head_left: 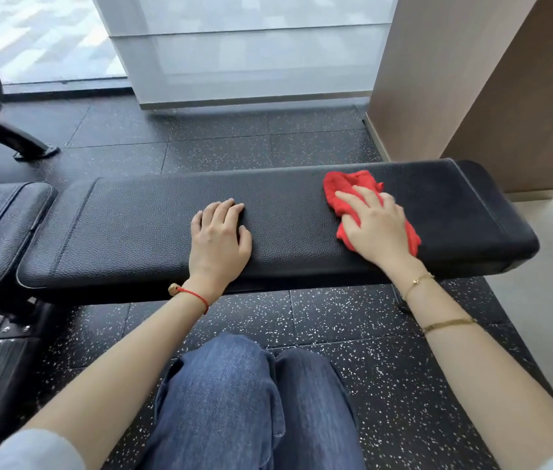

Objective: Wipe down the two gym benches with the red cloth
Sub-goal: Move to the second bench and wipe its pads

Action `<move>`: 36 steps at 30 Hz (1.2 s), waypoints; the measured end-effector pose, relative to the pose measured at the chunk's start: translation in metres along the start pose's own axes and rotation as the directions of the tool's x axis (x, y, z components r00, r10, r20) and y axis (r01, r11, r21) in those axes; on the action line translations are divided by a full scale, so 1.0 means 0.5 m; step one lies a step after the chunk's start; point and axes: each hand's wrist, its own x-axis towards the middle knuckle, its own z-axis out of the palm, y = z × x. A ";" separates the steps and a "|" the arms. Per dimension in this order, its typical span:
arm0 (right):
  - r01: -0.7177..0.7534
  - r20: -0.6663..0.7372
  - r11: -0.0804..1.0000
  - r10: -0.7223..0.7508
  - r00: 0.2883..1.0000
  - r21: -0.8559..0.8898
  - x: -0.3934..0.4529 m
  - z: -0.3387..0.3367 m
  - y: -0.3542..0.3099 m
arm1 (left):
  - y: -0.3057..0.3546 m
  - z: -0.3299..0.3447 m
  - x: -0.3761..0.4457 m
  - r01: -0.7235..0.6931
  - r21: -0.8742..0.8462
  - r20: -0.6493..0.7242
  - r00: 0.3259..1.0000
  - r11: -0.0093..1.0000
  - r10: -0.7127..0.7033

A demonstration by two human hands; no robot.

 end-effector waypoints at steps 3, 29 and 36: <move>-0.138 0.023 0.990 0.138 0.990 -0.013 0.032 0.005 -0.019 | 0.000 0.000 0.001 0.006 0.000 0.002 1.000 1.000 -0.006; -0.099 -0.078 0.994 0.095 0.992 -0.050 -0.127 -0.041 0.088 | 0.115 0.048 0.039 -0.146 -0.088 -0.009 0.989 0.985 0.146; -0.370 -0.182 0.928 0.358 0.916 -0.035 -0.063 -0.075 0.240 | 0.118 0.052 0.036 -0.156 -0.061 -0.022 0.988 0.986 0.155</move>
